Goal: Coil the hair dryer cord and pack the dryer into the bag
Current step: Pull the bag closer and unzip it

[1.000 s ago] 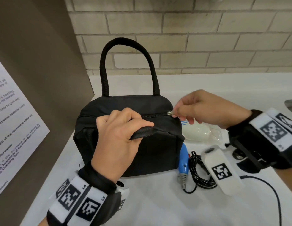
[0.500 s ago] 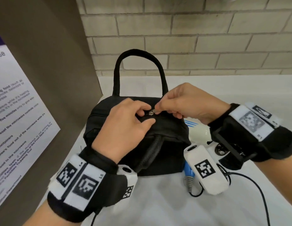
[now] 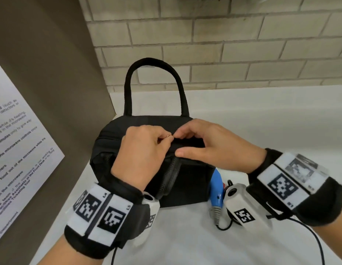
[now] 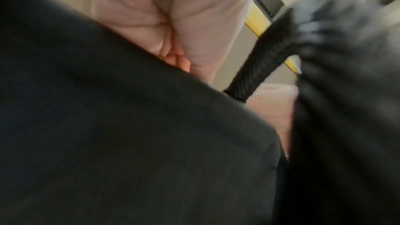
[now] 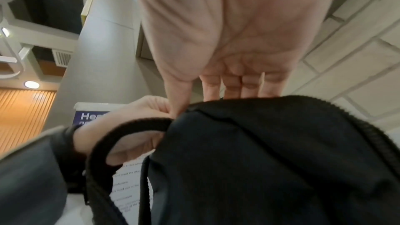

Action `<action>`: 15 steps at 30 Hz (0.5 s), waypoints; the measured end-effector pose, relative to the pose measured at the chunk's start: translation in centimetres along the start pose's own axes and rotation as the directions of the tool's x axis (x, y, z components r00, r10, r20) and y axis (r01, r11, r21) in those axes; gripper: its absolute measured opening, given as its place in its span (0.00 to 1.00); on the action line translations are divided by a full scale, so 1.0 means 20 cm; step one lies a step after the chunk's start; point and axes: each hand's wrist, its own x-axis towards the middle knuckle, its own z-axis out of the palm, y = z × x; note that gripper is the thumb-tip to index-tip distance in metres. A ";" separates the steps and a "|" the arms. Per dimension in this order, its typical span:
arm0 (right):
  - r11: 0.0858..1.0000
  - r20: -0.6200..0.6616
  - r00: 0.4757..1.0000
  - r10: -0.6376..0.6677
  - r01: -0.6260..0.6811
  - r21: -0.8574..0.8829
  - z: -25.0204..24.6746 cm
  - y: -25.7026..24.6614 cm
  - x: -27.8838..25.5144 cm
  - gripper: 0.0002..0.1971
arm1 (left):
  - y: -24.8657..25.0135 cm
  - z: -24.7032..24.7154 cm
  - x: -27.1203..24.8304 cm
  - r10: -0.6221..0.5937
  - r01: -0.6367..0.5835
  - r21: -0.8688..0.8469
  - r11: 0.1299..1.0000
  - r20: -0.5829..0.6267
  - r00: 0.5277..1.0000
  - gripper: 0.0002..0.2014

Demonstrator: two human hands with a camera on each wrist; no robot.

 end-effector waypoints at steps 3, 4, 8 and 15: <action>0.998 0.019 1.000 0.009 -0.008 -0.069 0.00 0.00 -0.01 0.20 | 0.01 -0.02 0.00 -0.132 0.133 -0.092 0.987 0.022 0.991 0.05; 0.998 0.032 0.999 0.025 -0.024 -0.053 0.00 0.00 -0.02 0.20 | 0.01 -0.03 0.01 -0.161 0.164 -0.123 0.979 0.027 0.987 0.04; 0.995 0.037 0.997 0.062 -0.064 0.081 0.02 0.02 0.00 0.13 | -0.01 -0.08 0.03 -0.248 0.243 -0.216 0.946 0.002 0.969 0.04; 0.984 0.121 0.992 0.033 -0.053 0.170 0.01 0.08 0.00 0.06 | -0.41 -0.30 0.03 -0.523 0.447 -0.380 0.810 -0.124 0.843 0.09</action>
